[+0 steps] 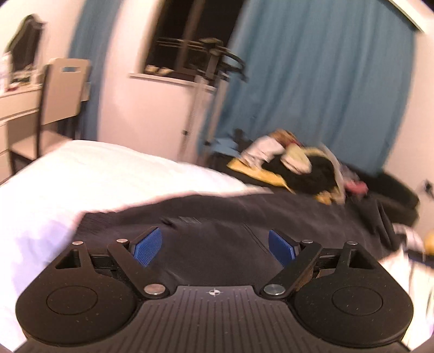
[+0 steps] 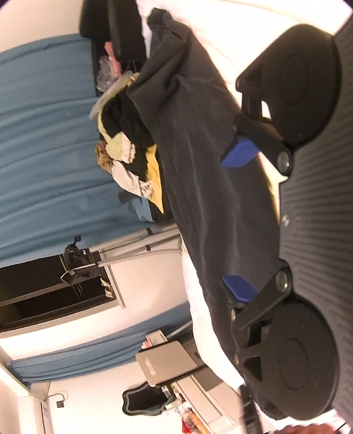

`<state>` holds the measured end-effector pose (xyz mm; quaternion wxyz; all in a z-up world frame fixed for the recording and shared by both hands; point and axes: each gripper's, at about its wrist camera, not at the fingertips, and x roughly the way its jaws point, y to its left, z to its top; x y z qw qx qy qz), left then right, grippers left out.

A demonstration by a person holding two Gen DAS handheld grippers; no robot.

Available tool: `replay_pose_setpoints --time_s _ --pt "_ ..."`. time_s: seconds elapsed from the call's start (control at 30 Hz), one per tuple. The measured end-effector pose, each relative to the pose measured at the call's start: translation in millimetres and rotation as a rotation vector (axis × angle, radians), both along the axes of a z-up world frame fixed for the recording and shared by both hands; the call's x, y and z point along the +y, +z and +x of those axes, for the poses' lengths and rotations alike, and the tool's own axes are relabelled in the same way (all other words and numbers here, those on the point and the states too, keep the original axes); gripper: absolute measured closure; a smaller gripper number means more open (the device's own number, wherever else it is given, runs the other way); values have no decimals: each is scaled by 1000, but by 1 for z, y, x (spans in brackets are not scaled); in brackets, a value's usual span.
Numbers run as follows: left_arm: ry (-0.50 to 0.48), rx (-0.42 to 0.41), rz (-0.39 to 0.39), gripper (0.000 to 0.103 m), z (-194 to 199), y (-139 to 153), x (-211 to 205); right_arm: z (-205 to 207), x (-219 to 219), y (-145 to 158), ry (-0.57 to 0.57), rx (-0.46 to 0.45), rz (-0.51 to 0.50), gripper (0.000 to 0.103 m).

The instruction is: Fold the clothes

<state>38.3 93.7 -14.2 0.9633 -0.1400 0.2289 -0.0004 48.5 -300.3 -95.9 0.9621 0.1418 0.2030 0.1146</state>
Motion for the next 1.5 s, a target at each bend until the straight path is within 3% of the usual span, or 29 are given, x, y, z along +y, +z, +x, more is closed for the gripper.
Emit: replay_pose_setpoints --time_s 0.03,0.27,0.47,0.53,0.7,0.77,0.8,0.83,0.93,1.1,1.3,1.37,1.5 --pt "27 8 -29 15 2 6 16 2 -3 -2 3 6 14 0" --pt "150 180 -162 15 44 13 118 25 -15 -26 -14 137 94 0" --pt "233 345 -360 17 96 -31 169 39 -9 -39 10 187 130 0" --pt "224 386 -448 30 111 -45 176 42 -10 -44 6 205 140 0" --pt "210 464 -563 45 145 -69 174 53 -14 -57 3 243 164 0" --pt "237 478 -576 46 161 -77 174 60 -15 -63 3 257 167 0" --pt "253 474 -572 52 165 -78 175 63 -14 -66 1 262 165 0" --pt "270 474 -558 65 168 -77 175 67 -13 -69 -3 266 161 0" --pt "297 450 -511 82 163 -68 170 76 -14 -76 -11 286 167 0" --pt "209 286 -367 89 122 3 138 76 -14 -75 -22 271 158 0" --pt "-35 89 -201 92 26 84 64 45 -18 -54 -16 195 160 0" --pt "-119 65 -186 93 -12 92 36 31 -17 -45 4 164 158 0" --pt "-249 92 -127 94 -87 77 -15 5 -9 -31 61 112 147 0"
